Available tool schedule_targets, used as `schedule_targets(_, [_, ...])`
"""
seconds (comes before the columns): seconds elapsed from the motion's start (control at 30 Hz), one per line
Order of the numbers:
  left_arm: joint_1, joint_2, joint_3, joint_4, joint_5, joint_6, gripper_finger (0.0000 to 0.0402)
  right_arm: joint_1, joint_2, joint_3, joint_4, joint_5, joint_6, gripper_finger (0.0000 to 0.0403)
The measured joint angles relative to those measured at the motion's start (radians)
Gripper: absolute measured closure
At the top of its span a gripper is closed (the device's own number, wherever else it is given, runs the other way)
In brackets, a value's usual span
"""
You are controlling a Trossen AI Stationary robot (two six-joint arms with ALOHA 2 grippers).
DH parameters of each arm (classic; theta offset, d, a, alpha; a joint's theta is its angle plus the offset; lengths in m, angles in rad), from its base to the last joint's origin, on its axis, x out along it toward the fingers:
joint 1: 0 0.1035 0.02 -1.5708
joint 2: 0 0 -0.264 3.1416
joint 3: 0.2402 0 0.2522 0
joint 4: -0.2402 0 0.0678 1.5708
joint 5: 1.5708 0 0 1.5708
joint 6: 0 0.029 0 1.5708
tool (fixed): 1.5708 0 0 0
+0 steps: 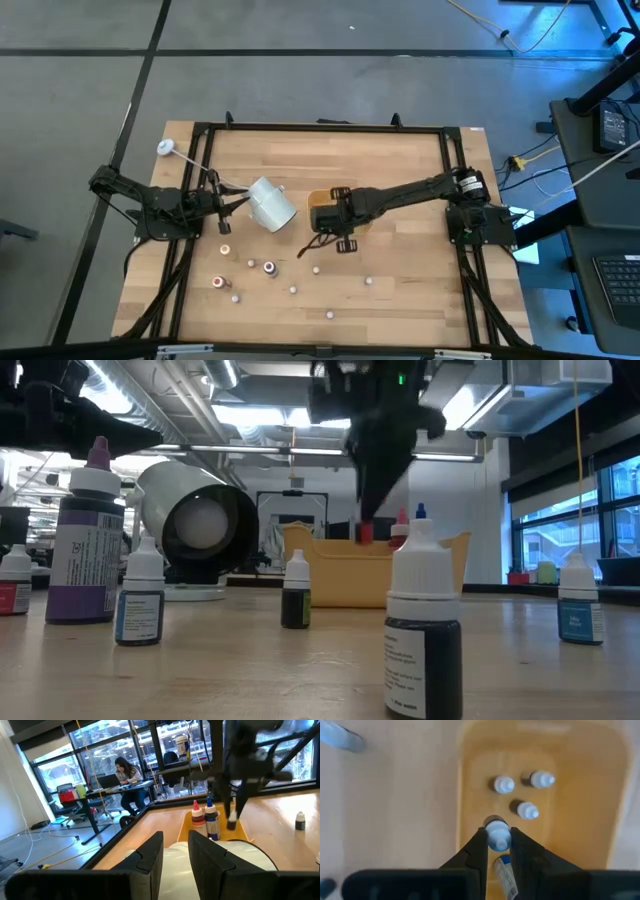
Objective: Pick & Place food coloring
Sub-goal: Put the top small red food coloring bottle into the yellow bin
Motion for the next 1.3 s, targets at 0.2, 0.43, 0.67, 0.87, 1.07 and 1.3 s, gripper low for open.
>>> schedule_targets(0.2, [0.000,0.000,0.000,0.000,0.000,0.000,0.0313,-0.032,0.002,-0.105,0.128,-0.061,-0.028,0.0332])
schedule_targets(0.43, [0.000,0.000,0.000,0.000,0.000,0.000,0.0313,-0.035,0.000,-0.158,0.236,-0.062,-0.049,0.0335])
schedule_targets(0.67, [0.000,0.000,0.000,0.000,0.000,0.000,0.0313,-0.035,0.000,-0.202,0.292,-0.061,-0.048,0.0326])
schedule_targets(0.87, [0.000,0.000,0.000,0.000,0.001,0.000,0.0313,-0.035,0.000,-0.236,0.316,-0.058,-0.047,0.0324])
schedule_targets(1.07, [0.000,0.000,0.000,0.000,0.001,0.000,0.0313,-0.035,0.000,-0.236,0.312,-0.054,-0.049,0.0324])
schedule_targets(1.3, [0.000,0.000,0.000,0.000,0.001,0.000,0.0313,-0.035,0.000,-0.236,0.310,-0.053,-0.049,0.0323])
